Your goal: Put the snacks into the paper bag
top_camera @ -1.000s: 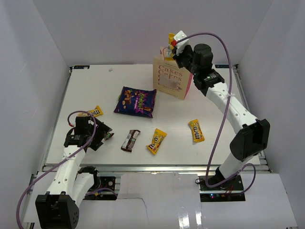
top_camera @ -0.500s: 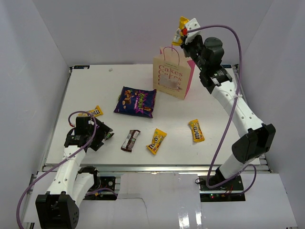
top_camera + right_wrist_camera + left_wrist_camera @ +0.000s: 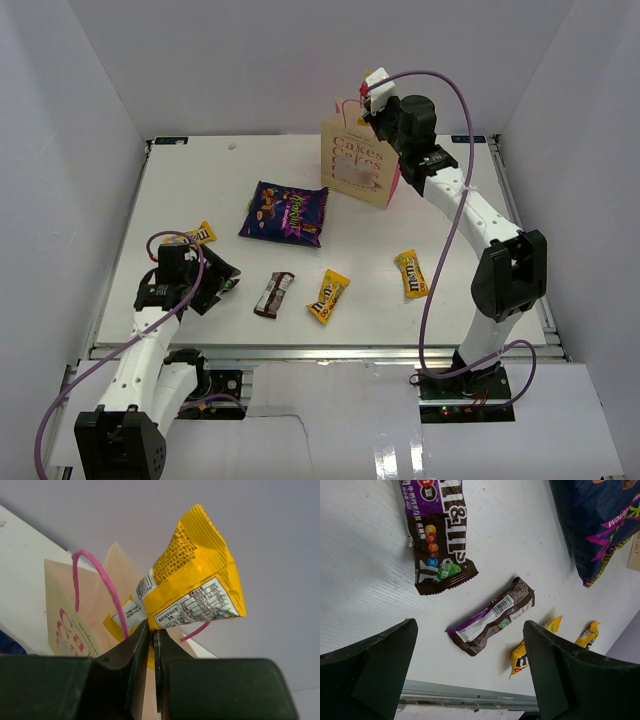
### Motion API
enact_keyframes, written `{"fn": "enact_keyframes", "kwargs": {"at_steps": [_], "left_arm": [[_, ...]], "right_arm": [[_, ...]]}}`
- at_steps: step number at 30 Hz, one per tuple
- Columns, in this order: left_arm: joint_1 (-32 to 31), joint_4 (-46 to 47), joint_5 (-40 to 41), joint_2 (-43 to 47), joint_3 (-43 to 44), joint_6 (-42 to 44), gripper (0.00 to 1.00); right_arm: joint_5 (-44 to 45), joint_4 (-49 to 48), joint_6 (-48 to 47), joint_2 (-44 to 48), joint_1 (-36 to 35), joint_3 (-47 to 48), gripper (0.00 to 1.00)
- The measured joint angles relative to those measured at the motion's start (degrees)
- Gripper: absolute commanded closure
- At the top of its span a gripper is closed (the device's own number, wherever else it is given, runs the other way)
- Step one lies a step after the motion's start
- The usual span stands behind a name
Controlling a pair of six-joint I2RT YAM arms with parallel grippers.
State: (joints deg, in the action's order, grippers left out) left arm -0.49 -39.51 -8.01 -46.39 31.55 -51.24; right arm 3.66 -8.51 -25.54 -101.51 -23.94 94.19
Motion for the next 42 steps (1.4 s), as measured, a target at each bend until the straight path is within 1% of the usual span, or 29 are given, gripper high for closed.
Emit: {"fn": "enact_keyframes", "kwargs": {"at_steps": [1, 2, 3, 4, 7, 9, 11, 14, 15, 16, 19, 23, 28, 30, 33, 35, 40, 42], "left_arm": [[0.00, 0.39, -0.44, -0.07, 0.02, 0.31, 0.03], [0.00, 0.90, -0.92, -0.22, 0.04, 0.70, 0.03], [0.00, 1.33, -1.42, -0.48, 0.15, 1.01, 0.03], [0.00, 1.95, -2.03, -1.03, 0.33, 1.27, 0.03], [0.00, 3.67, -3.65, -4.24, 2.01, 1.66, 0.04], [0.00, 5.46, -4.94, -7.08, 3.63, 1.68, 0.04], [-0.09, 7.37, -5.97, -10.54, 5.92, 1.66, 0.05], [-1.05, 9.44, -6.14, -16.13, 10.62, 2.12, 0.05], [-1.64, 10.19, -5.97, -18.12, 12.50, 2.54, 0.06], [-2.21, 10.51, -5.84, -20.17, 14.40, 3.06, 0.06], [-4.31, 11.76, -4.39, -27.45, 21.35, 6.78, 0.07], [-7.13, 13.94, -1.55, -37.68, 30.40, 17.00, 0.16], [-8.74, 17.33, 0.17, -50.27, 38.40, 31.39, 0.16], [-8.74, 17.73, 0.37, -54.38, 40.48, 35.06, 0.15], [-8.74, 18.53, -0.24, -60.17, 44.26, 38.47, 0.15], [-8.68, 18.84, -1.31, -62.79, 46.60, 39.41, 0.15], [-8.63, 20.39, -5.09, -66.34, 51.67, 40.04, 0.15], [-8.63, 21.14, -6.54, -66.79, 52.30, 40.02, 0.17]], "right_arm": [[-0.24, -0.22, -0.04, 0.00, 0.00, -0.74, 0.80], [-0.48, -0.28, 0.04, 0.02, 0.00, -1.55, 0.75], [-0.70, -0.33, 0.04, 0.09, 0.00, -2.32, 0.65], [-0.90, -0.31, 0.17, 0.17, 0.00, -3.15, 0.60], [-1.64, -0.17, -0.02, 0.48, 0.22, -4.81, 0.56], [-2.21, 0.28, 0.28, 0.81, 0.61, -5.09, 0.55], [-2.95, 1.01, 1.14, 1.55, 1.22, -5.09, 0.55], [-5.11, 2.56, 2.67, 3.91, 2.97, -5.11, 0.51], [-5.95, 3.04, 3.08, 4.87, 3.65, -5.11, 0.49], [-7.04, 3.82, 3.54, 6.19, 4.42, -5.16, 0.42], [-12.81, 7.43, 3.39, 11.21, 6.71, -6.29, 0.28], [-23.26, 13.64, -0.42, 19.52, 8.57, -11.43, 0.25], [-38.34, 23.23, -9.01, 29.79, 8.17, -24.39, 0.23], [-42.91, 27.19, -12.07, 32.72, 8.15, -29.94, 0.22], [-47.71, 32.17, -14.82, 35.54, 8.15, -36.65, 0.21], [-49.77, 33.97, -15.39, 36.59, 8.15, -39.45, 0.21], [-53.55, 34.07, -14.16, 37.94, 8.13, -43.87, 0.21], [-54.31, 33.86, -12.85, 37.62, 8.02, -44.85, 0.21]]}}
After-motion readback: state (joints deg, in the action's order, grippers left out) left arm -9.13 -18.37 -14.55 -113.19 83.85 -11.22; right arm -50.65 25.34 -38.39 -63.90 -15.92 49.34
